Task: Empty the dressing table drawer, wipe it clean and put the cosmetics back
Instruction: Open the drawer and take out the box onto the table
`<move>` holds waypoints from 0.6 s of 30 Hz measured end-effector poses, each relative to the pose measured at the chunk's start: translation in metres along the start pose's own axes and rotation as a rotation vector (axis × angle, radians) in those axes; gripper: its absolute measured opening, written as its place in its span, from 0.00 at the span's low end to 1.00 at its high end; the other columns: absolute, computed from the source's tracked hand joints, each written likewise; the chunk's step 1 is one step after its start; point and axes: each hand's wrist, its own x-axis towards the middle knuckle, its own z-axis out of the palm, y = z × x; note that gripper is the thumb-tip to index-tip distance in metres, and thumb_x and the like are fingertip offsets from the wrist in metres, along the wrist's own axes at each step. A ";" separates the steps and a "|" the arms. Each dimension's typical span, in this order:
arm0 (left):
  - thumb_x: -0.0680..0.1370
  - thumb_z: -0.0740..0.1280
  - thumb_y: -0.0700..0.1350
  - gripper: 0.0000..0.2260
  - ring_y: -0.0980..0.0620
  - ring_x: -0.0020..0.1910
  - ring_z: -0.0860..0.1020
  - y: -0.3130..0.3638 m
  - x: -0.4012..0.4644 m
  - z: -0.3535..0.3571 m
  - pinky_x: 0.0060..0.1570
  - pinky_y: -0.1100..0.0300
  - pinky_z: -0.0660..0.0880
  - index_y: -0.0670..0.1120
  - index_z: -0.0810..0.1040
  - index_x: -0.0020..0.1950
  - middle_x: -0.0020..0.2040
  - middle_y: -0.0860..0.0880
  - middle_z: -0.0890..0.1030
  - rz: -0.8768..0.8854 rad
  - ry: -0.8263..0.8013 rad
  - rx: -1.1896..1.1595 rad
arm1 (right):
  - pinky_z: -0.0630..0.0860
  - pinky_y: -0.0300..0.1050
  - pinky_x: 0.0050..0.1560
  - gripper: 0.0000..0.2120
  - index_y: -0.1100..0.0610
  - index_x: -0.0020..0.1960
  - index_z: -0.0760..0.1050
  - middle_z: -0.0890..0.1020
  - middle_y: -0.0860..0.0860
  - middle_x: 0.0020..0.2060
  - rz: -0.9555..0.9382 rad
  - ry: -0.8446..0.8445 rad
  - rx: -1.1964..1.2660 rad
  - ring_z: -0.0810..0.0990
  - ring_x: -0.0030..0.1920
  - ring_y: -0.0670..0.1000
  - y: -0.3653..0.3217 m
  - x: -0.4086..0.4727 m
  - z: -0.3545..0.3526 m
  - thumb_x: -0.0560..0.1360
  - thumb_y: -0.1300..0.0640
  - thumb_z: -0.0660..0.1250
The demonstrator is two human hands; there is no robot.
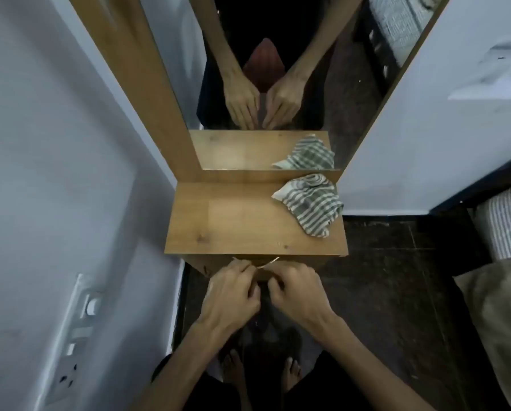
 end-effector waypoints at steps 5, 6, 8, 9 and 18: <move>0.70 0.64 0.45 0.22 0.49 0.58 0.81 -0.023 0.012 0.050 0.61 0.54 0.78 0.47 0.80 0.64 0.60 0.50 0.83 0.031 -0.020 0.089 | 0.79 0.55 0.57 0.28 0.49 0.77 0.69 0.82 0.53 0.65 -0.009 -0.130 -0.057 0.82 0.59 0.60 0.024 0.013 0.049 0.76 0.55 0.63; 0.69 0.64 0.45 0.23 0.48 0.58 0.81 -0.024 0.013 0.058 0.61 0.54 0.78 0.47 0.80 0.64 0.59 0.49 0.84 0.031 -0.020 0.094 | 0.79 0.56 0.58 0.30 0.49 0.79 0.66 0.81 0.55 0.65 -0.008 -0.155 -0.077 0.81 0.60 0.62 0.027 0.016 0.056 0.76 0.55 0.62; 0.68 0.65 0.45 0.21 0.48 0.56 0.82 -0.028 0.015 0.069 0.60 0.54 0.78 0.46 0.81 0.61 0.56 0.48 0.84 0.022 0.020 0.111 | 0.78 0.56 0.57 0.31 0.49 0.79 0.64 0.81 0.55 0.66 -0.009 -0.160 -0.116 0.81 0.60 0.63 0.032 0.021 0.066 0.76 0.55 0.62; 0.67 0.65 0.44 0.20 0.48 0.55 0.82 -0.029 0.016 0.074 0.59 0.54 0.79 0.46 0.81 0.59 0.55 0.48 0.84 0.021 0.047 0.110 | 0.78 0.56 0.57 0.30 0.49 0.78 0.65 0.81 0.54 0.65 -0.010 -0.131 -0.125 0.81 0.60 0.63 0.034 0.023 0.069 0.76 0.55 0.62; 0.72 0.66 0.47 0.19 0.47 0.57 0.80 -0.017 -0.014 0.084 0.57 0.52 0.77 0.46 0.80 0.62 0.58 0.47 0.82 0.021 0.020 0.198 | 0.77 0.55 0.57 0.24 0.52 0.71 0.71 0.82 0.54 0.63 -0.044 -0.067 -0.152 0.81 0.60 0.63 0.027 -0.011 0.074 0.74 0.58 0.63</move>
